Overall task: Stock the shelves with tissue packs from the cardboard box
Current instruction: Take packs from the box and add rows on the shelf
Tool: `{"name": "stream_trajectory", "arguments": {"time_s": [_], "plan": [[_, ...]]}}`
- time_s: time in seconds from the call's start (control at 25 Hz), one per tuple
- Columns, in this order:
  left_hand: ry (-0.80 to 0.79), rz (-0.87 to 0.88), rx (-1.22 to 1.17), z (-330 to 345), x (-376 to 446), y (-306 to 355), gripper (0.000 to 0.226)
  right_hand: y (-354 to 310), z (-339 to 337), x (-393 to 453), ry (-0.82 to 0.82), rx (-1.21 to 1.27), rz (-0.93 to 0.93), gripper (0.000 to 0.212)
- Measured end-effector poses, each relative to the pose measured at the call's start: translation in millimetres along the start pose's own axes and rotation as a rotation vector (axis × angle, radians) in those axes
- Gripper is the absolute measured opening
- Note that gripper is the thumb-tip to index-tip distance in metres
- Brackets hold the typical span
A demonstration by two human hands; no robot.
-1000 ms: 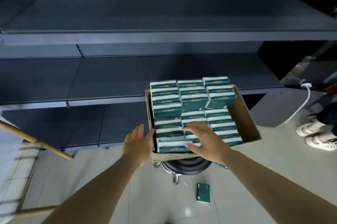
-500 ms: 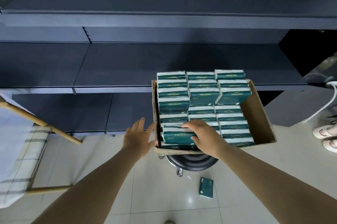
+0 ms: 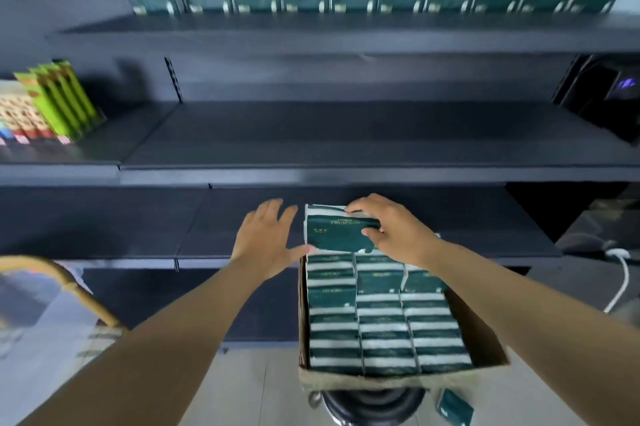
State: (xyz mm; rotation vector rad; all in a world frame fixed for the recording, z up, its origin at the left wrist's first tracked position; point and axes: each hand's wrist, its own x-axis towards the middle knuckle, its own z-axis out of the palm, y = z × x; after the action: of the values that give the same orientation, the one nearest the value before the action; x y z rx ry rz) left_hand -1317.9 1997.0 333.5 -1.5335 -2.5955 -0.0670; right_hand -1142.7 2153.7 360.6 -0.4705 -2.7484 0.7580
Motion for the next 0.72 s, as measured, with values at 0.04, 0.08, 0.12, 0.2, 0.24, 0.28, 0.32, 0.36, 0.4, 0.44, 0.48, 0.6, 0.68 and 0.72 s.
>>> {"name": "stream_trajectory", "arguments": {"time_s": [0.04,0.08,0.12,0.2,0.24,0.28,0.32,0.36,0.4,0.44,0.48,0.6,0.68,0.72], "plan": [[0.065,-0.013,0.003,-25.4,7.9,-4.2,0.088,-13.4,-19.9,9.5,0.021,-0.015,-0.023,0.041],[0.126,-0.019,0.008,-49.2,15.4,-8.8,0.087,-26.5,-38.3,19.2,0.042,-0.033,-0.052,0.041],[0.185,-0.018,0.014,-72.0,23.5,-14.3,0.088,-39.7,-56.4,30.1,0.068,-0.051,-0.087,0.041],[0.305,-0.015,0.032,-116.6,40.9,-29.1,0.09,-68.1,-91.6,54.2,0.121,-0.074,-0.169,0.041],[0.367,-0.015,0.038,-138.7,51.7,-40.1,0.091,-83.2,-108.1,69.1,0.146,-0.084,-0.206,0.04],[0.42,-0.012,0.04,-157.6,62.3,-51.3,0.091,-95.8,-121.6,83.9,0.168,-0.093,-0.231,0.04],[0.464,-0.009,0.043,-173.8,73.2,-62.9,0.091,-107.0,-132.6,99.8,0.191,-0.099,-0.249,0.04],[0.503,-0.008,0.045,-187.8,84.9,-75.6,0.091,-117.9,-141.8,118.1,0.216,-0.097,-0.261,0.04],[0.536,-0.012,0.05,-198.0,96.5,-88.7,0.091,-128.2,-147.8,136.9,0.239,-0.088,-0.271,0.04],[0.566,-0.017,0.049,-206.5,110.1,-104.4,0.091,-138.6,-151.5,159.3,0.259,-0.077,-0.283,0.04],[0.587,-0.028,0.039,-211.3,123.7,-119.2,0.092,-147.1,-152.6,180.4,0.271,-0.074,-0.295,0.04],[0.596,-0.076,0.03,-216.5,171.8,-167.4,0.094,-162.0,-147.0,248.7,0.33,-0.123,-0.303,0.039],[0.585,-0.106,0.052,-215.0,210.5,-204.2,0.098,-163.1,-138.7,301.3,0.381,-0.131,-0.288,0.04],[0.574,-0.119,0.063,-213.0,228.6,-221.5,0.1,-162.2,-134.3,325.3,0.393,-0.118,-0.271,0.04]]}}
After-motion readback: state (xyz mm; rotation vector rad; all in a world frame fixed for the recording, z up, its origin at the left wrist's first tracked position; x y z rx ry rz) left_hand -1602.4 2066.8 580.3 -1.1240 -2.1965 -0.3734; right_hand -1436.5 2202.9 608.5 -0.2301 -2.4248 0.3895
